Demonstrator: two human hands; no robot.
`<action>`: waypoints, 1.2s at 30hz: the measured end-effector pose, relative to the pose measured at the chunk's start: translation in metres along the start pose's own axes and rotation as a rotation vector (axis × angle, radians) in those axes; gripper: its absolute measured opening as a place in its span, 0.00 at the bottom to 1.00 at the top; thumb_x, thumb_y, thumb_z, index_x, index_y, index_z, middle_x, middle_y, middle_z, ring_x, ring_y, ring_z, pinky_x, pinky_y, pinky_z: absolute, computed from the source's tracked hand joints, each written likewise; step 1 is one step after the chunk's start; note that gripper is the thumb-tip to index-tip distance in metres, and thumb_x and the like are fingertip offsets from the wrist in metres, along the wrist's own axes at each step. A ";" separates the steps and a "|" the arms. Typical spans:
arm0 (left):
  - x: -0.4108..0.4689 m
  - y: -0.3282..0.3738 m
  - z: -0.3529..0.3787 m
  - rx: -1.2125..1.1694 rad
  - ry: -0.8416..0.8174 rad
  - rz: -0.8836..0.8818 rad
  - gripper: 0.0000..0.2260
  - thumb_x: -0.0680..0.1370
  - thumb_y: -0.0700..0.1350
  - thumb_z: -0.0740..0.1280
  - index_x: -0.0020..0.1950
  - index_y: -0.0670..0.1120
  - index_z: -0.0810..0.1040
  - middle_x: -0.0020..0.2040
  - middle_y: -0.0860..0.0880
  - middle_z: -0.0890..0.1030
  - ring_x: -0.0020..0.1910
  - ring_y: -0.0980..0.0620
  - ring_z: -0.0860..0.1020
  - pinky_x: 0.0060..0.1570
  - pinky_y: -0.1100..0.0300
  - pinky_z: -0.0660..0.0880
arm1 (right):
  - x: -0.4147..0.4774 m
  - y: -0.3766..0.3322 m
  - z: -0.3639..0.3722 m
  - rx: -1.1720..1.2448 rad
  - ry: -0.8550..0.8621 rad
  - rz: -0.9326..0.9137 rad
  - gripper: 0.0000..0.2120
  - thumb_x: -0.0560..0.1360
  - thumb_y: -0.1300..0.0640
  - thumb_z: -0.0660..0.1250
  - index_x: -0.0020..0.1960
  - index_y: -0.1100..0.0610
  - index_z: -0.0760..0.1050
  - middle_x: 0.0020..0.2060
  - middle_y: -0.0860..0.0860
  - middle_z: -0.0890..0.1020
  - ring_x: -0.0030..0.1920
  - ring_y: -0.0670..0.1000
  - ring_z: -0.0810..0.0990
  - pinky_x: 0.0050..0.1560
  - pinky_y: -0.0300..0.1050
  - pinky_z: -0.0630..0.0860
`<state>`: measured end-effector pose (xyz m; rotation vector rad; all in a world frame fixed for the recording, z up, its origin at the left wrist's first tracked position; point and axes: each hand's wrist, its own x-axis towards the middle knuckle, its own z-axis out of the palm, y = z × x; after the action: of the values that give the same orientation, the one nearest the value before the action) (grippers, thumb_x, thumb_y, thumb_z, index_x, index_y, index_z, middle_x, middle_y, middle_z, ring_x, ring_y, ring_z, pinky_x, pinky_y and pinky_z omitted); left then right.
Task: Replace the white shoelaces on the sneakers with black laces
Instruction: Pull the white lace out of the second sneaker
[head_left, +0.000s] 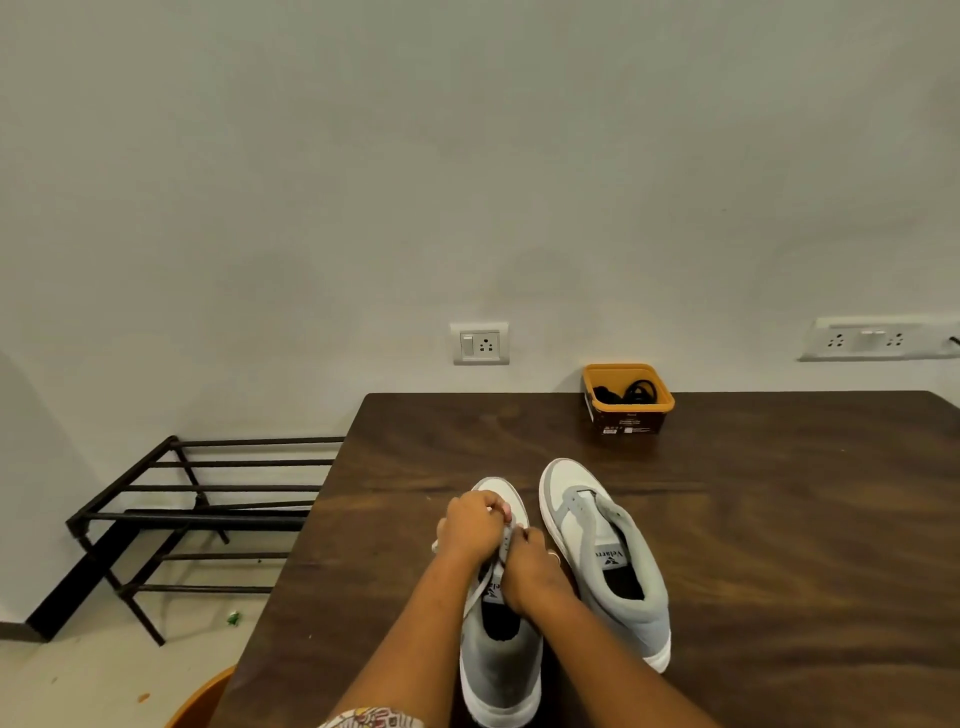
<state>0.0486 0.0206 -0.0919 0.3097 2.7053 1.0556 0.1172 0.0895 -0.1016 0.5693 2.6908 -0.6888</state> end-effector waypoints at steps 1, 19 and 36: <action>0.000 -0.001 -0.001 -0.224 -0.002 -0.026 0.14 0.76 0.39 0.59 0.34 0.51 0.78 0.44 0.53 0.81 0.50 0.50 0.79 0.51 0.57 0.74 | 0.000 0.000 0.001 -0.006 0.000 0.001 0.33 0.79 0.58 0.61 0.78 0.58 0.47 0.73 0.55 0.57 0.70 0.60 0.65 0.68 0.53 0.66; -0.001 -0.009 -0.137 -1.363 0.357 -0.162 0.11 0.80 0.41 0.58 0.38 0.48 0.71 0.28 0.52 0.68 0.22 0.57 0.65 0.21 0.67 0.63 | 0.002 -0.002 -0.002 -0.001 -0.005 0.018 0.33 0.77 0.59 0.63 0.77 0.58 0.50 0.72 0.55 0.58 0.69 0.61 0.66 0.68 0.53 0.66; -0.002 -0.042 -0.009 0.313 -0.131 -0.038 0.15 0.79 0.53 0.59 0.60 0.47 0.73 0.62 0.42 0.73 0.61 0.41 0.73 0.61 0.48 0.71 | 0.011 0.005 -0.004 0.191 0.146 -0.089 0.30 0.74 0.65 0.57 0.73 0.45 0.63 0.66 0.54 0.71 0.64 0.58 0.72 0.63 0.49 0.72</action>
<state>0.0426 -0.0162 -0.1141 0.3626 2.7387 0.5765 0.1090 0.0986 -0.1042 0.5686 2.8178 -0.9718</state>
